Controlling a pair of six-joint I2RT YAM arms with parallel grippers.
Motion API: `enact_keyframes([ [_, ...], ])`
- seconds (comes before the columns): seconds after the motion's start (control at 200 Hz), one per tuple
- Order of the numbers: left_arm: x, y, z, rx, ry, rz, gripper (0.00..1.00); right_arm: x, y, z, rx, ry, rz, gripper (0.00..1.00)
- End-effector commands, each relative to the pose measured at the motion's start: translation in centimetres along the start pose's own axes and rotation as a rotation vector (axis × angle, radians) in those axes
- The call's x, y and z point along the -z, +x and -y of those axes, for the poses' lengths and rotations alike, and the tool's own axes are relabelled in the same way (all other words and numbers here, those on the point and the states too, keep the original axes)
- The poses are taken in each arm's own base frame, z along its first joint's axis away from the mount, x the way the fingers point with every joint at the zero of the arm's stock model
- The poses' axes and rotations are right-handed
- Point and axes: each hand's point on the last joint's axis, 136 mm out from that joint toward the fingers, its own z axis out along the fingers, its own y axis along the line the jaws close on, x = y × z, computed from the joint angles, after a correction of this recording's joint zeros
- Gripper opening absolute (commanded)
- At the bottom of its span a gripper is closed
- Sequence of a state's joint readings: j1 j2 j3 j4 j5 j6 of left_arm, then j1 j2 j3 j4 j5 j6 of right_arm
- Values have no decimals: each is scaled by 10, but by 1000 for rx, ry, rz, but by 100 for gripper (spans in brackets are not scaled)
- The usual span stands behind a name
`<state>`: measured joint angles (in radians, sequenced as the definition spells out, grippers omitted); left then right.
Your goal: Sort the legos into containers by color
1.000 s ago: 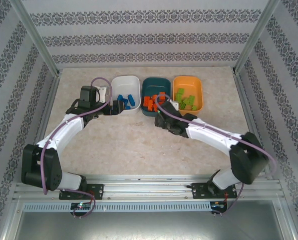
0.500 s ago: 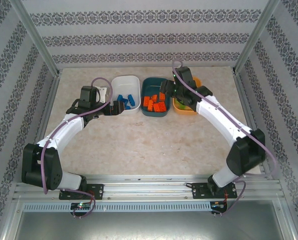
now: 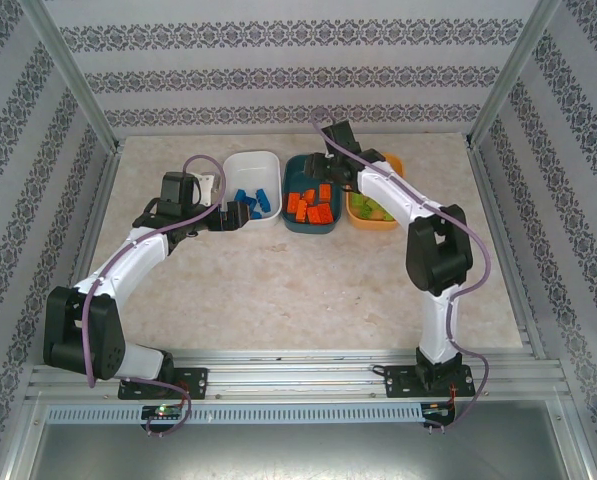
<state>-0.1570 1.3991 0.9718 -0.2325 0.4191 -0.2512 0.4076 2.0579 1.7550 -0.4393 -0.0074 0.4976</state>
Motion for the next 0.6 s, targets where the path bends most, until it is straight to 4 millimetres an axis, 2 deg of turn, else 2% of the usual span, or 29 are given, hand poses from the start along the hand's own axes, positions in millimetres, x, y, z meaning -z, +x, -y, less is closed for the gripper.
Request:
enact_keyframes([
  [0.0,-4,-2,7,-17,34,5,100,-9,-11,0,4,-16,17,50],
  [0.25,-6,-1,7,-14,37,-3,100,-32,2,15,-16,0,-35,50],
  [0.595,-8,1,7,-10,42,-11,100,-48,10,18,-14,2,-75,50],
])
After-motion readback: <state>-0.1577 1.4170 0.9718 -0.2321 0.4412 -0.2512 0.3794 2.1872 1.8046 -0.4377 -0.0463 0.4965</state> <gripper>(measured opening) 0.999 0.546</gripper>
